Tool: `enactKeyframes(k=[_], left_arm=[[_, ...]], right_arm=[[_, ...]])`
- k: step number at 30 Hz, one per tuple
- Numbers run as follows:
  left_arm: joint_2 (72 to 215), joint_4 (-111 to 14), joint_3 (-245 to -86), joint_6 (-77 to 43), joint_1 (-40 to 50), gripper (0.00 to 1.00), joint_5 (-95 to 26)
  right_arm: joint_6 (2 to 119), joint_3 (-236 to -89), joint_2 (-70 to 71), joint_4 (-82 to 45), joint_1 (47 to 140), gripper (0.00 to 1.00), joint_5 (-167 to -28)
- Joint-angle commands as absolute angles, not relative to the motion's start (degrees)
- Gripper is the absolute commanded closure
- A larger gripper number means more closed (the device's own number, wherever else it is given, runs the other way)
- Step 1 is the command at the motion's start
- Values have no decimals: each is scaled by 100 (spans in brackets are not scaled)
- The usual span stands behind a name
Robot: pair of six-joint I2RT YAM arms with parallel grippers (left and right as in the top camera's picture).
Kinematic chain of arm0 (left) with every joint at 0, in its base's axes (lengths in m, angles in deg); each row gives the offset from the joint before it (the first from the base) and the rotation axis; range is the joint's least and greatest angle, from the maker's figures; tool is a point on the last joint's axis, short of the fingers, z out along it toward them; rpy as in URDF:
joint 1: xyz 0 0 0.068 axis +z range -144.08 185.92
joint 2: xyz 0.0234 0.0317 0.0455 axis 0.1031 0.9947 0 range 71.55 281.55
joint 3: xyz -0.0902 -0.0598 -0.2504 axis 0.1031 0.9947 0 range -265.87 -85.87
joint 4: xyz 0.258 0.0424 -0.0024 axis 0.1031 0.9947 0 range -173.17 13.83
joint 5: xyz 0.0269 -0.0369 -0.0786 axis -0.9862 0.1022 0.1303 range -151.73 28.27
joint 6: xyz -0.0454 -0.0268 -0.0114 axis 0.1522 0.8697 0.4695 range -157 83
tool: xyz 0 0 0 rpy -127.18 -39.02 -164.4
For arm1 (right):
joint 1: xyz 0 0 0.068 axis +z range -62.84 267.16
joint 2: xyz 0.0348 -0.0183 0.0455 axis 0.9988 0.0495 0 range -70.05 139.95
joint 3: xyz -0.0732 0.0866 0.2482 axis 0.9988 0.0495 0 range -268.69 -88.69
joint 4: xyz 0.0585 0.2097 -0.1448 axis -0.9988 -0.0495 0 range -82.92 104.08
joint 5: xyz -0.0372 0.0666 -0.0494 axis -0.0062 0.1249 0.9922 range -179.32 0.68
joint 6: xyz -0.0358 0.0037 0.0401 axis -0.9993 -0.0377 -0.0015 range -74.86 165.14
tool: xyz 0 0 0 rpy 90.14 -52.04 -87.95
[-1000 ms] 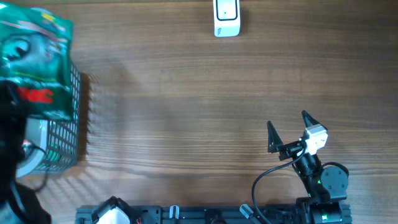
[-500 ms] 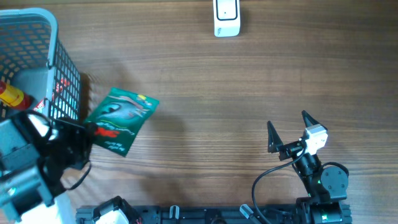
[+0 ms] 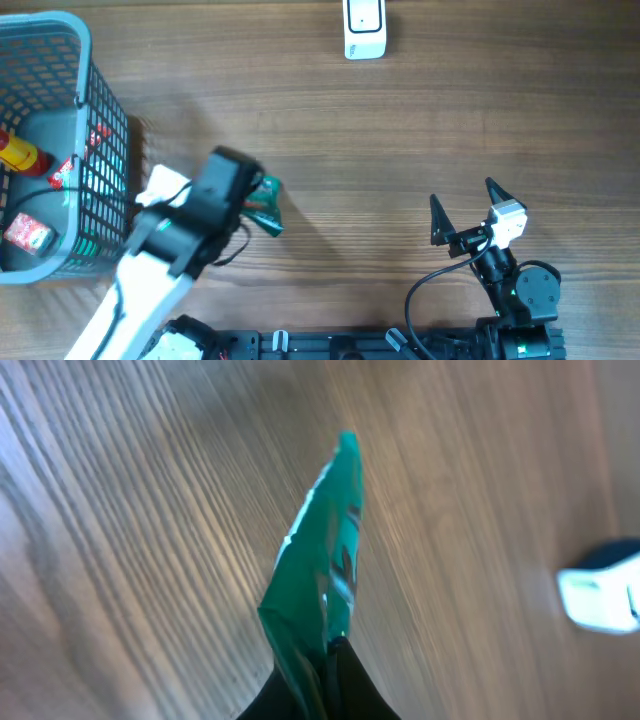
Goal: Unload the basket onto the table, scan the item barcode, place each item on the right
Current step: 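Carry the green bag out with the left gripper and drop it on the table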
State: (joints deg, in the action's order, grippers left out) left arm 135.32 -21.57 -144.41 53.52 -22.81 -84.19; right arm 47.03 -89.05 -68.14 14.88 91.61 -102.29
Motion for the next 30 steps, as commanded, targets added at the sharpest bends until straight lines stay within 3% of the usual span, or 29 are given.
enactKeyframes(k=[1, 4, 9, 10, 11, 15, 19, 23, 25, 30], left_arm=[[14513, -2729, -14419, 6549, -2539, 96, -9280], [15025, -3254, -14419, 6552, -2677, 96, -9044], [15160, -3051, -14277, 6543, -3228, 94, -9029], [15160, -3042, -14172, 6545, -3352, 87, -9029], [15163, -3046, -13985, 6547, -3510, 72, -9031], [15160, -2950, -13558, 6530, -3663, 30, -9079], [15114, -2950, -13703, 5756, -3656, 0, -9208], [14857, -2465, -14854, 4016, -3649, 0, -9532], [14769, -1630, -16258, 3503, -3394, 0, -10024], [14760, -1184, -19082, 2231, -1243, 0, -9678]], right_arm=[[4672, -8898, -6838, 1499, 9144, 0, -10159], [4675, -8898, -6838, 1499, 9144, 0, -10159], [4672, -8898, -6838, 1501, 9144, 0, -10159], [4672, -8898, -6838, 1499, 9144, 0, -10159], [4675, -8898, -6838, 1499, 9144, 1, -10159], [4675, -8898, -6838, 1501, 9144, 0, -10159], [4672, -8898, -6838, 1501, 9144, 0, -10159], [4675, -8898, -6838, 1499, 9144, 0, -10159], [4675, -8898, -6838, 1499, 9144, 0, -10159], [4672, -8898, -6838, 1501, 9144, 0, -10159]])
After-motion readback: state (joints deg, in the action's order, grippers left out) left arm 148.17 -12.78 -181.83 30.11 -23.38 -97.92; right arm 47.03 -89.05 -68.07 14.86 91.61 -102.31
